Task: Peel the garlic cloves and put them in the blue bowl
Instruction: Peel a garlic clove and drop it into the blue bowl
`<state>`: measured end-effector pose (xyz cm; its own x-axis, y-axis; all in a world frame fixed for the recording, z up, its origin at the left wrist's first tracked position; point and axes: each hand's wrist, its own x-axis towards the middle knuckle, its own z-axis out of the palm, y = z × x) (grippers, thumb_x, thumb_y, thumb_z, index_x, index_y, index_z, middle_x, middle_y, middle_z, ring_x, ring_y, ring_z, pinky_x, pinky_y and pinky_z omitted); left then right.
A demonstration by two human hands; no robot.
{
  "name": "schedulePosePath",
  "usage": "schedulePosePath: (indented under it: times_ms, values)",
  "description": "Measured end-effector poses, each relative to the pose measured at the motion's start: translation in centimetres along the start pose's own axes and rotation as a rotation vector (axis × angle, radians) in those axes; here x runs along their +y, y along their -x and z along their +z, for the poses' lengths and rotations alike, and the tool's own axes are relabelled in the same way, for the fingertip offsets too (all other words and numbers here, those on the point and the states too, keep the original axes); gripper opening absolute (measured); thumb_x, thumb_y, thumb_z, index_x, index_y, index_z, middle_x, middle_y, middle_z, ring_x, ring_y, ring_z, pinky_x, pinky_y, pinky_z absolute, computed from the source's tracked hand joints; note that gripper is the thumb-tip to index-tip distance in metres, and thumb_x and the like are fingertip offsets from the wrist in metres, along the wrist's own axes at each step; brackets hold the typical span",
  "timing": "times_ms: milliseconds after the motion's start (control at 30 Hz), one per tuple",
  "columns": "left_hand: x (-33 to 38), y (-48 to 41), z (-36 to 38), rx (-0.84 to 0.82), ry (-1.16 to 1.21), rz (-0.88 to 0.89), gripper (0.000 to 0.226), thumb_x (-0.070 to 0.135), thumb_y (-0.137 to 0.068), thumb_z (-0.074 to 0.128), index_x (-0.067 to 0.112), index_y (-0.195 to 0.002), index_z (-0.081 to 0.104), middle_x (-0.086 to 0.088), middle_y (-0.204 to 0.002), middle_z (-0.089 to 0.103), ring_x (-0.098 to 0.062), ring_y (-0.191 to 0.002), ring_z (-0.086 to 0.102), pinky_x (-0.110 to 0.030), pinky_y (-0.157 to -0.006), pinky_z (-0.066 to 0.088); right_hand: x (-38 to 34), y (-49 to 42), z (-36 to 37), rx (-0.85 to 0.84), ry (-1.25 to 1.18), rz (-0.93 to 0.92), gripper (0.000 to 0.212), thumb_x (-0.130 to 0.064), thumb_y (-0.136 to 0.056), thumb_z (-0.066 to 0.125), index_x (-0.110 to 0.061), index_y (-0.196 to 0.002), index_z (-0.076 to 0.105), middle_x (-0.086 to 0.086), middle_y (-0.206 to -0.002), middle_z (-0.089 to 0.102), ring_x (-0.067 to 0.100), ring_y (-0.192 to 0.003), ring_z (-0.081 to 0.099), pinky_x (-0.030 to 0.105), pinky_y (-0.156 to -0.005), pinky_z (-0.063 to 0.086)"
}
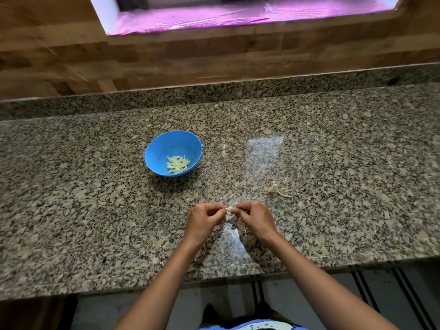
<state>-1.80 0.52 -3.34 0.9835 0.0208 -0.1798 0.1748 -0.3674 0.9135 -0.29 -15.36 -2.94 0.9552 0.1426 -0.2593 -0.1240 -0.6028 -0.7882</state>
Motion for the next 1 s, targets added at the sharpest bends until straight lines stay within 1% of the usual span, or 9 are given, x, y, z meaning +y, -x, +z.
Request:
schedulePosePath:
  times_ms: [100,200,433,600,667,733,800,867,1000]
  values:
    - [0.0,-0.1,-0.2,-0.027,-0.228,0.114,0.007,0.012,-0.085,0.067,0.014,-0.083,0.073,0.000,-0.067,0.068,-0.005,-0.057,0.059,-0.014,-0.052,0.048,-0.1,0.0,-0.5,-0.045,0.063,-0.038,0.015,-0.030,-0.090,0.058,-0.026,-0.079,0.068,-0.012,-0.061,0.058,-0.002,-0.043,0.038,0.013,-0.044,0.029]
    - [0.1,-0.3,-0.3,-0.104,-0.421,0.212,0.008,0.011,-0.086,0.064,0.010,-0.082,0.071,0.005,-0.064,0.064,-0.001,-0.049,0.053,-0.012,-0.046,0.044,-0.2,-0.1,-0.7,-0.057,0.156,-0.084,0.015,-0.026,-0.090,0.058,-0.020,-0.096,0.071,-0.010,-0.073,0.063,-0.002,-0.050,0.044,0.012,-0.048,0.030]
    - [0.5,-0.6,-0.8,-0.092,-0.258,0.121,0.007,0.009,-0.081,0.067,0.012,-0.075,0.070,0.004,-0.063,0.063,-0.002,-0.053,0.052,-0.014,-0.048,0.042,0.3,-0.2,-1.4,-0.066,0.156,-0.168,0.018,-0.020,-0.088,0.060,-0.014,-0.102,0.070,0.004,-0.087,0.070,-0.001,-0.055,0.045,0.012,-0.053,0.032]
    - [1.2,-0.9,-0.8,-0.073,-0.197,0.109,0.005,0.010,-0.079,0.067,0.010,-0.074,0.069,-0.001,-0.065,0.065,-0.005,-0.055,0.054,-0.019,-0.050,0.045,0.4,-0.3,-1.0,0.072,0.209,-0.228,0.020,-0.023,-0.088,0.061,-0.017,-0.105,0.069,0.001,-0.086,0.071,0.008,-0.066,0.057,0.023,-0.061,0.051]
    - [0.8,-1.1,-1.2,-0.017,-0.152,0.051,0.006,0.009,-0.079,0.067,0.011,-0.073,0.069,0.001,-0.065,0.064,-0.002,-0.056,0.053,-0.016,-0.052,0.044,0.4,-0.4,-0.9,0.073,0.165,-0.220,0.019,-0.024,-0.088,0.060,-0.019,-0.103,0.070,0.000,-0.082,0.071,-0.001,-0.056,0.051,0.013,-0.052,0.042]
    - [0.3,-1.1,-1.6,0.029,-0.096,0.002,0.008,0.008,-0.079,0.068,0.014,-0.074,0.070,0.003,-0.069,0.066,-0.003,-0.062,0.058,-0.018,-0.058,0.048,0.9,-0.6,-1.0,0.095,0.081,-0.153,0.017,-0.024,-0.089,0.059,-0.021,-0.101,0.070,-0.002,-0.077,0.070,-0.002,-0.044,0.043,0.010,-0.040,0.031]
    - [0.0,-1.1,-1.9,0.054,-0.049,-0.032,0.010,0.009,-0.081,0.069,0.018,-0.079,0.071,0.002,-0.077,0.069,-0.010,-0.073,0.065,-0.024,-0.066,0.056,1.5,-0.9,-1.2,0.094,0.084,-0.109,0.016,-0.026,-0.088,0.060,-0.023,-0.100,0.070,-0.002,-0.078,0.069,-0.003,-0.046,0.039,0.009,-0.041,0.025]
    - [-0.1,-1.1,-1.9,0.072,-0.071,-0.056,0.010,0.010,-0.080,0.071,0.016,-0.089,0.072,0.001,-0.085,0.071,-0.012,-0.080,0.068,-0.026,-0.073,0.058,1.8,-0.8,-1.3,0.065,0.061,-0.102,0.016,-0.027,-0.087,0.061,-0.020,-0.098,0.071,-0.002,-0.078,0.070,-0.002,-0.046,0.039,0.010,-0.040,0.026]
    - [0.0,-0.8,-1.3,0.034,-0.202,-0.047,0.018,0.009,-0.085,0.066,0.018,-0.100,0.070,0.010,-0.106,0.064,0.003,-0.089,0.058,-0.007,-0.071,0.049,1.4,-0.2,-0.8,0.068,0.051,-0.165,0.016,-0.025,-0.086,0.064,-0.021,-0.100,0.070,-0.009,-0.074,0.068,-0.002,-0.046,0.046,0.011,-0.039,0.033]
